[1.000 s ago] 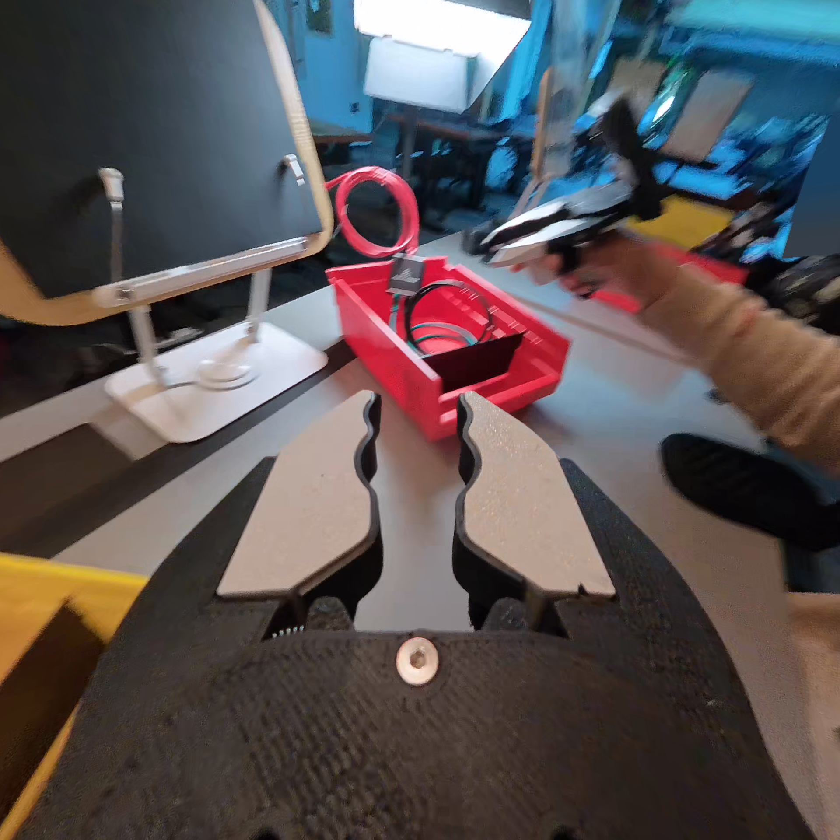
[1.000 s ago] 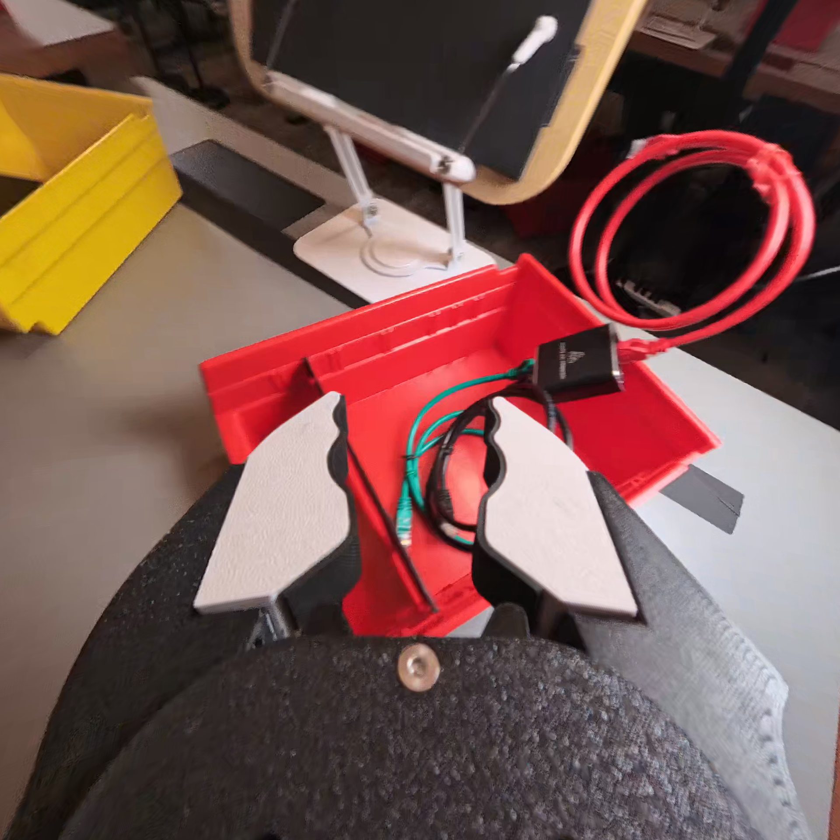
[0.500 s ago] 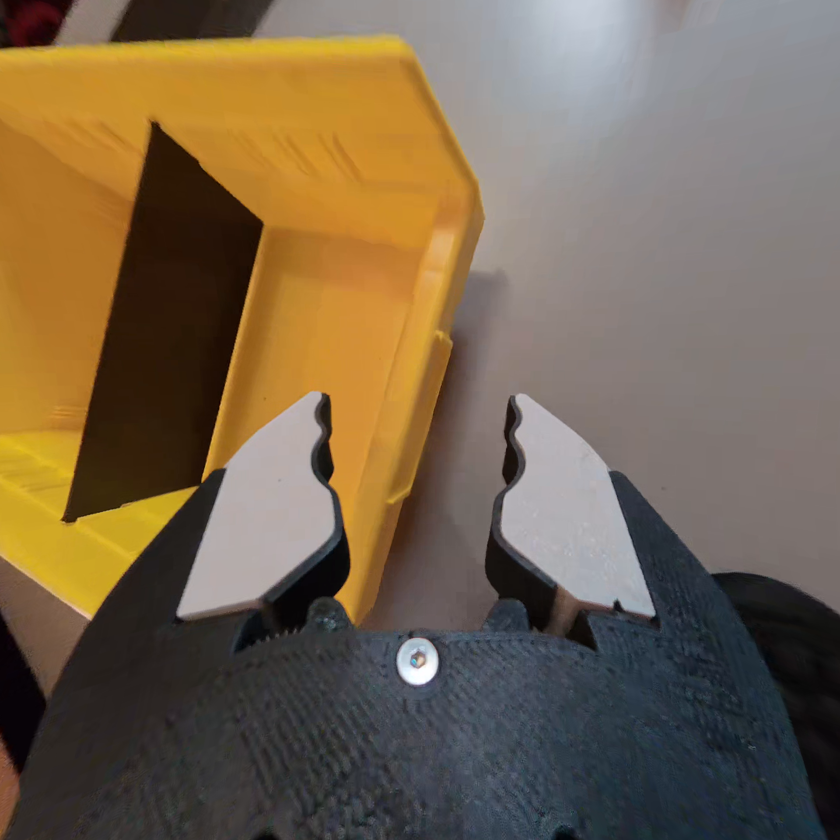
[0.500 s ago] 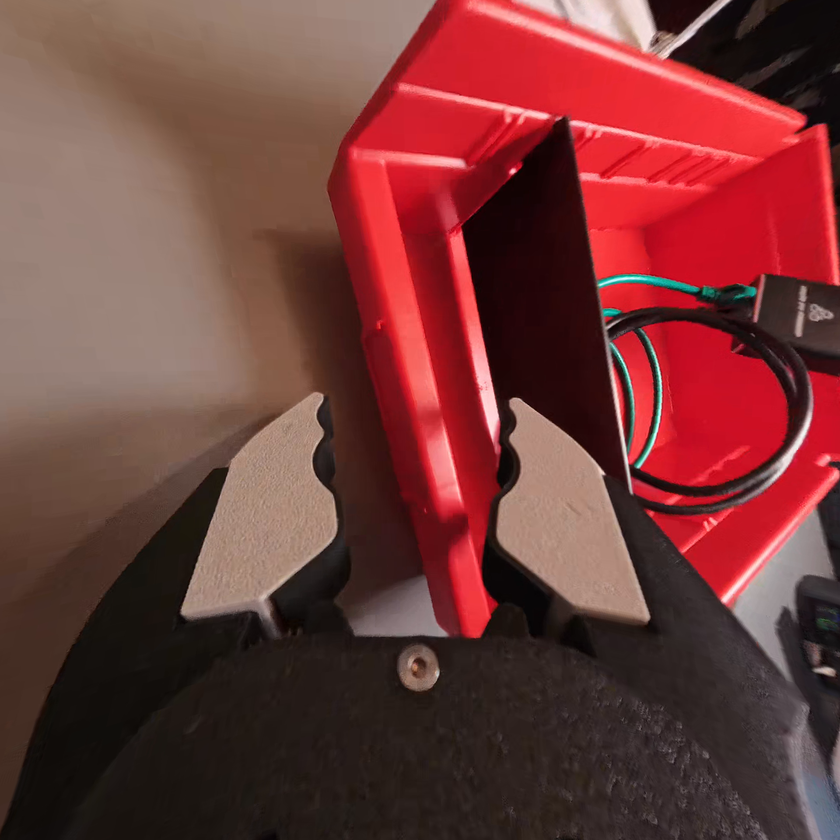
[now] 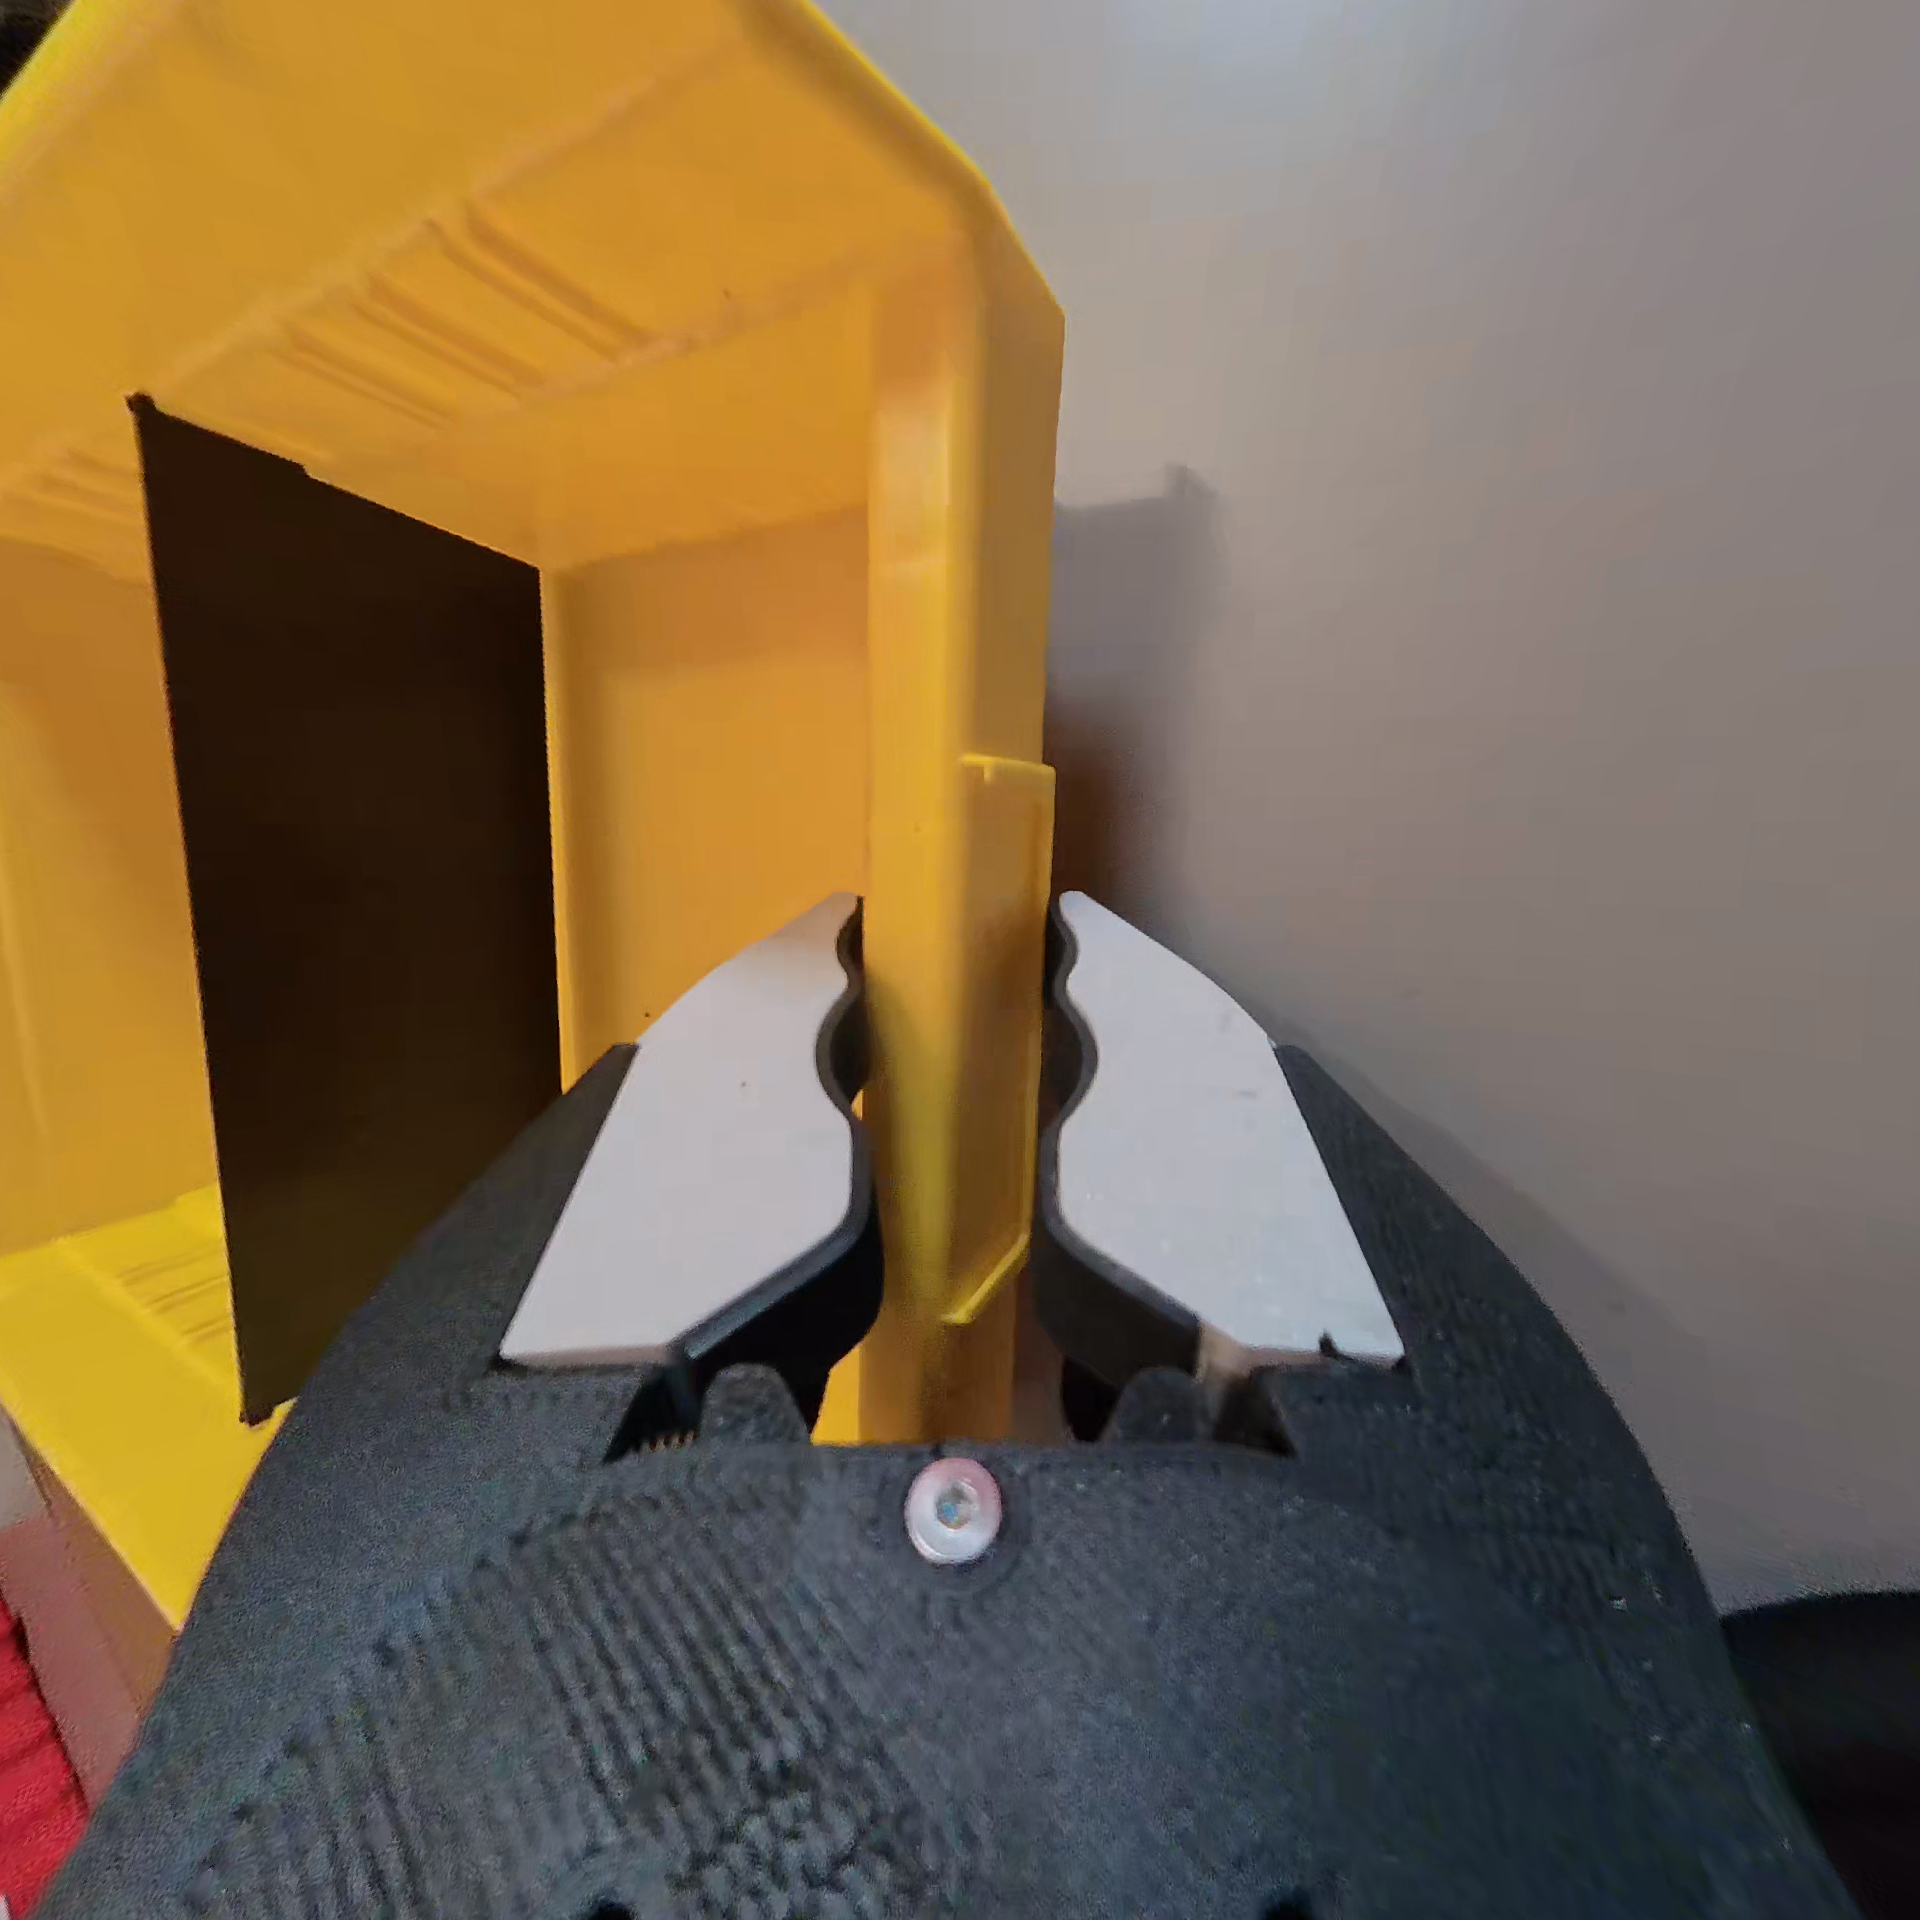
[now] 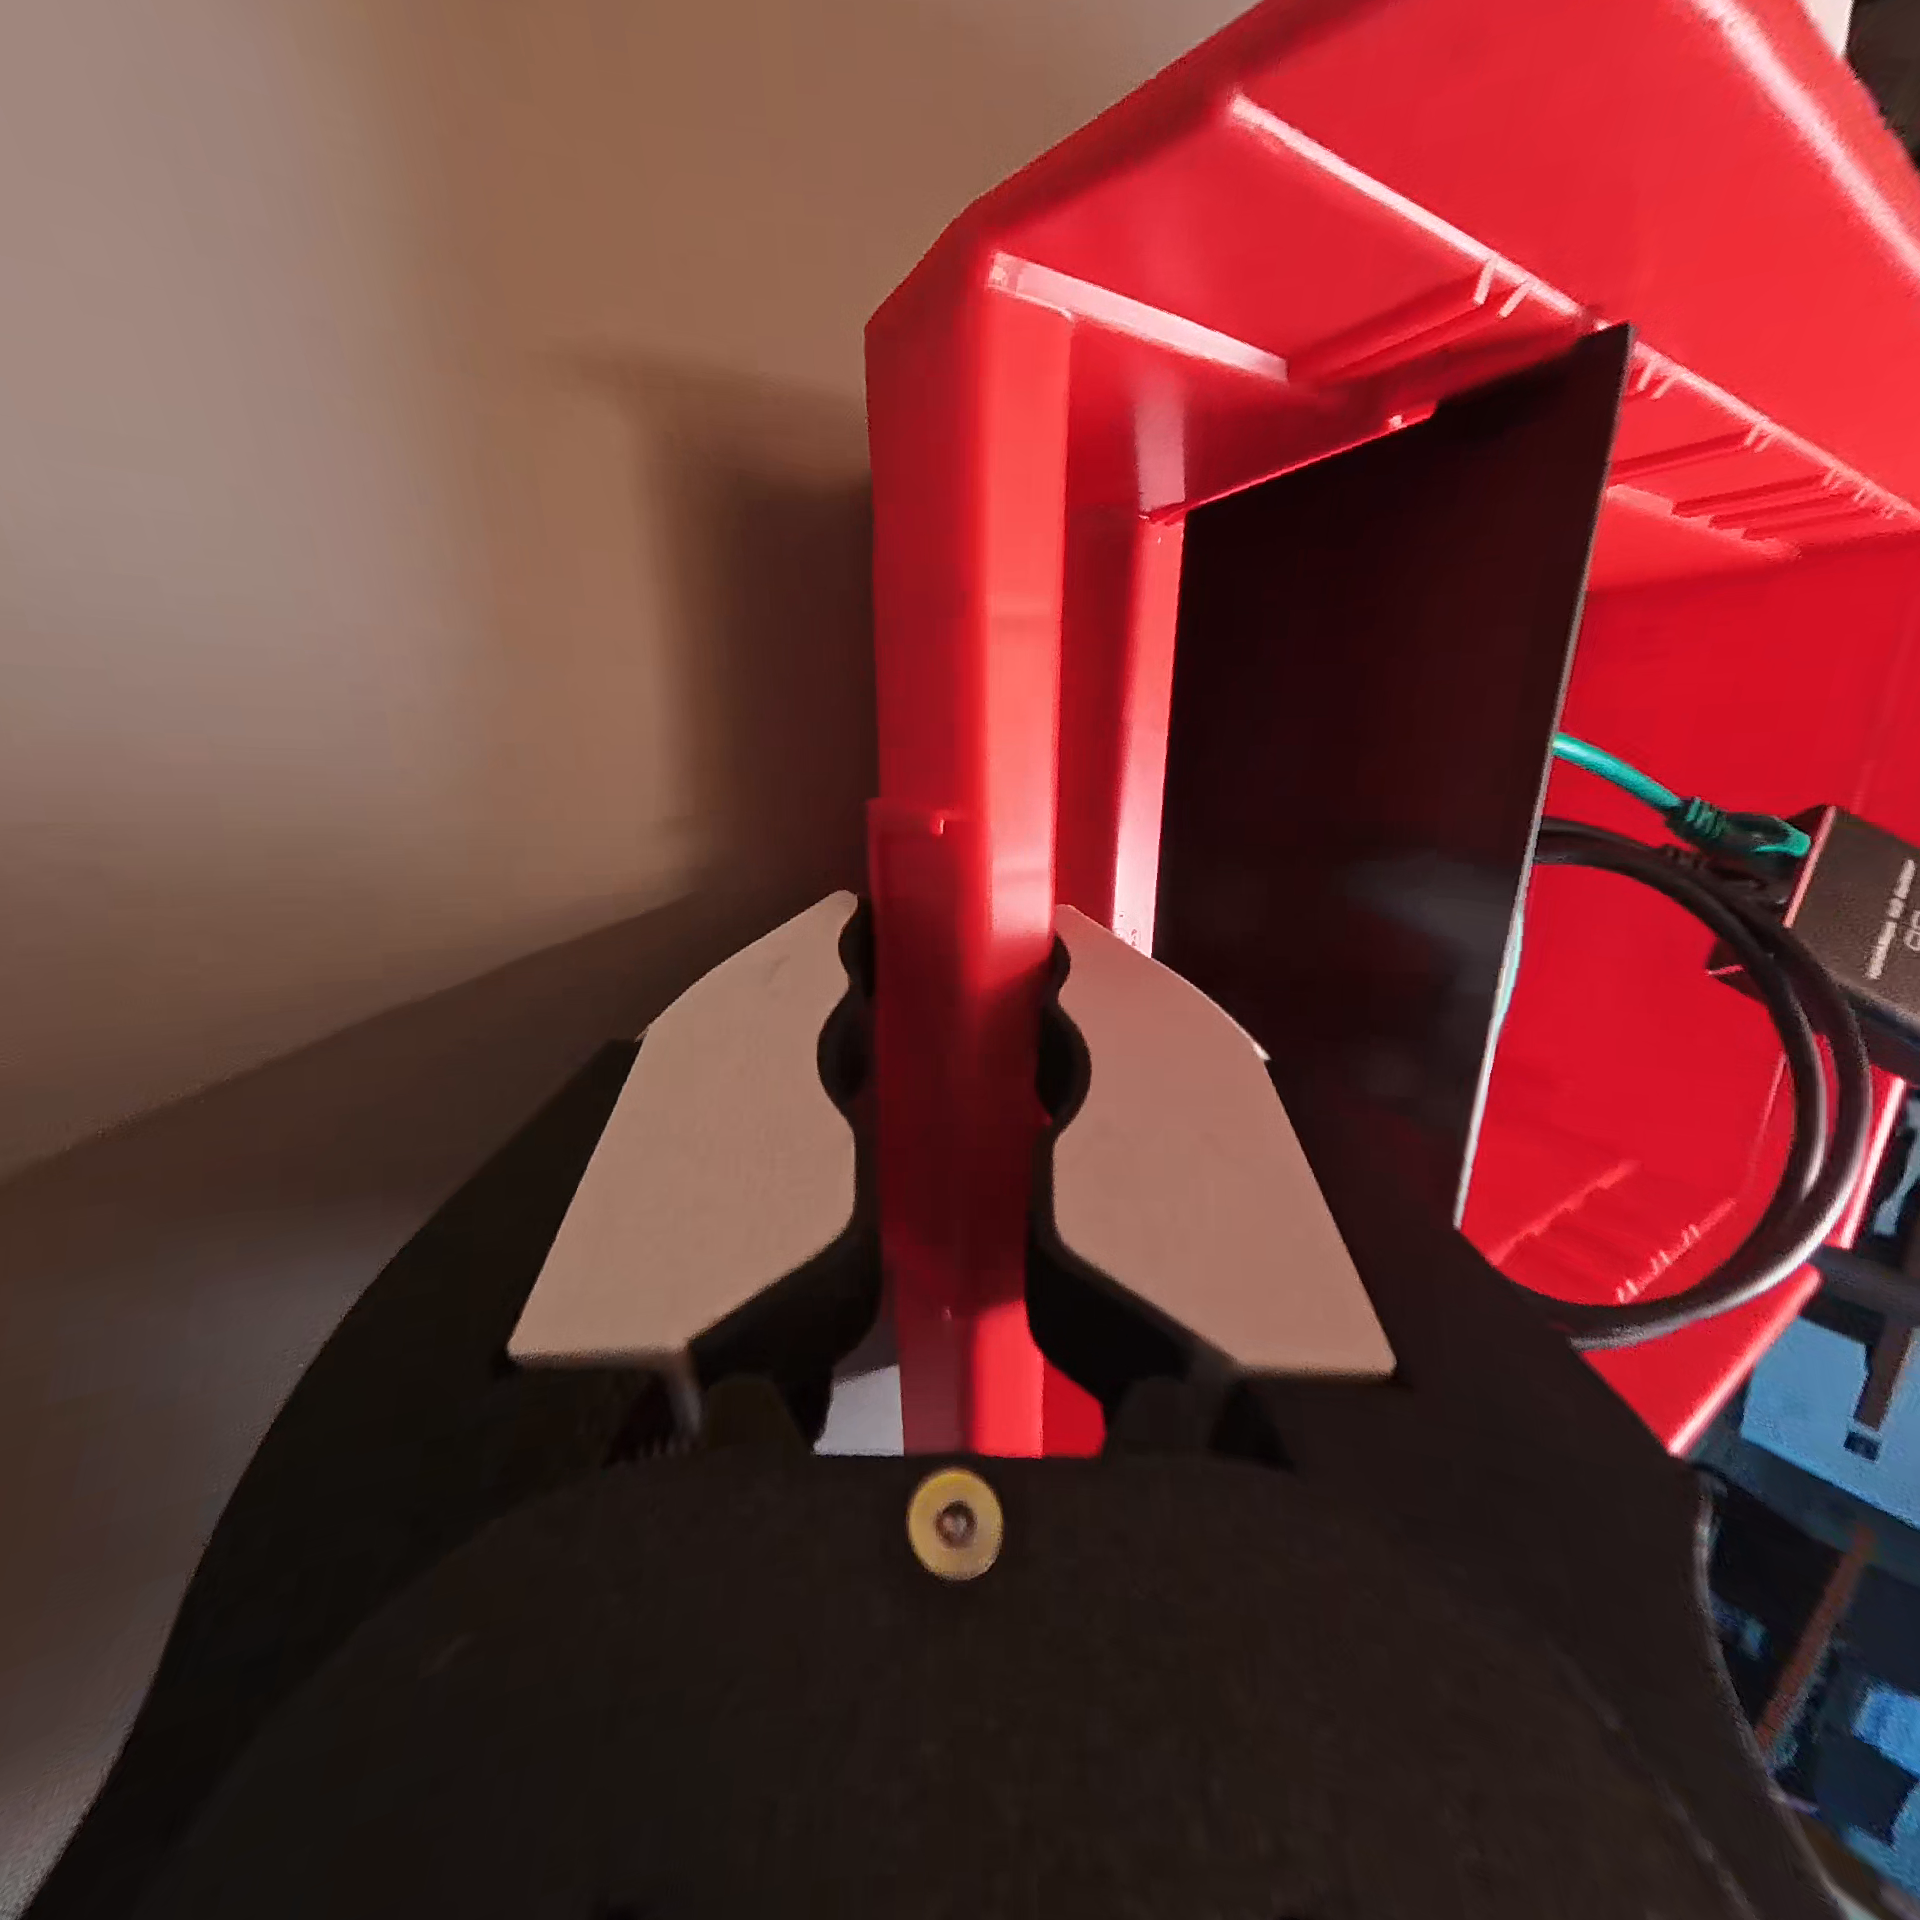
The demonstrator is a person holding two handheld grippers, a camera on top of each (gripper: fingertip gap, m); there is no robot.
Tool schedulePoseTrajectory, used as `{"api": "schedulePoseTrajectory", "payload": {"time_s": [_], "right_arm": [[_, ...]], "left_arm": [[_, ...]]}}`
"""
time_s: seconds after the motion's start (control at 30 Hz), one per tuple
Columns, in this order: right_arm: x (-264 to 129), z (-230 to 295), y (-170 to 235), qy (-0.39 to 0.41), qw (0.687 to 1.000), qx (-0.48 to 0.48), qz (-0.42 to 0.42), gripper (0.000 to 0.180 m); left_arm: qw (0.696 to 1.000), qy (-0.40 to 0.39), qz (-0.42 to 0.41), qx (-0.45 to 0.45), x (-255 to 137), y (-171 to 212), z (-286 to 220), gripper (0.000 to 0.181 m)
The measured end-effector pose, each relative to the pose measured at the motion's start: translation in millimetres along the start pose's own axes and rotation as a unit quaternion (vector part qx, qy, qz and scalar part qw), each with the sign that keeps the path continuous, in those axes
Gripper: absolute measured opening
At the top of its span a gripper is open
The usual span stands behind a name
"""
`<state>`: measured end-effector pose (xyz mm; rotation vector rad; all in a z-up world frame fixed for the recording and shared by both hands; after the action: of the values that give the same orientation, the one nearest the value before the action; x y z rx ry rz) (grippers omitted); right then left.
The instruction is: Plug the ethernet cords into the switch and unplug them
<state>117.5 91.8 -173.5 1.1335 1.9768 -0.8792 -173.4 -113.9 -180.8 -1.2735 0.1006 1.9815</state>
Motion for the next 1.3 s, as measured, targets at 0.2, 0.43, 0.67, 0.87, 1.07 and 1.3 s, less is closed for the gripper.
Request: {"api": "schedulePoseTrajectory", "payload": {"time_s": [0.2,0.43,0.67,0.87,1.07,1.3], "right_arm": [[-34.0,46.5,13.2,0.009,0.998,-0.047,-0.037,0.030],[-77.7,93.7,10.7,0.032,0.992,0.004,-0.126,0.034],[-164.0,80.8,69.7,0.129,0.894,0.313,-0.293,0.030],[-114.2,51.6,117.9,0.094,0.831,0.483,-0.259,0.070],[-91.7,44.4,98.9,0.059,0.823,0.509,-0.244,0.065],[-88.1,28.7,108.2,0.095,0.787,0.557,-0.248,0.036]], "left_arm": [[0.994,0.024,-0.059,0.087,-4.8,-51.2,-40.9,0.031],[0.981,0.015,-0.128,0.143,7.7,-94.8,-47.1,0.037],[0.967,0.052,-0.232,-0.091,-28.7,-96.9,-31.8,0.047],[0.879,0.204,-0.335,-0.273,-63.5,-146.1,-90.9,0.056],[0.862,0.159,-0.350,-0.330,-43.1,-207.1,-117.0,0.065],[0.858,0.155,-0.327,-0.364,-20.7,-235.6,-120.4,0.062]]}}
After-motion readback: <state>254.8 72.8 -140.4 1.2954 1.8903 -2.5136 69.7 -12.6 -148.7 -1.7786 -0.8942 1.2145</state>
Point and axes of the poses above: each gripper's, where its closed fingertips meet, x out along the fingers, y out of its underside, z = x × y across the jaws, the point moved 5 cm from there along -x, back along the fingers, and after that the axes turned 3 degrees about z, right-handed, at the moved point
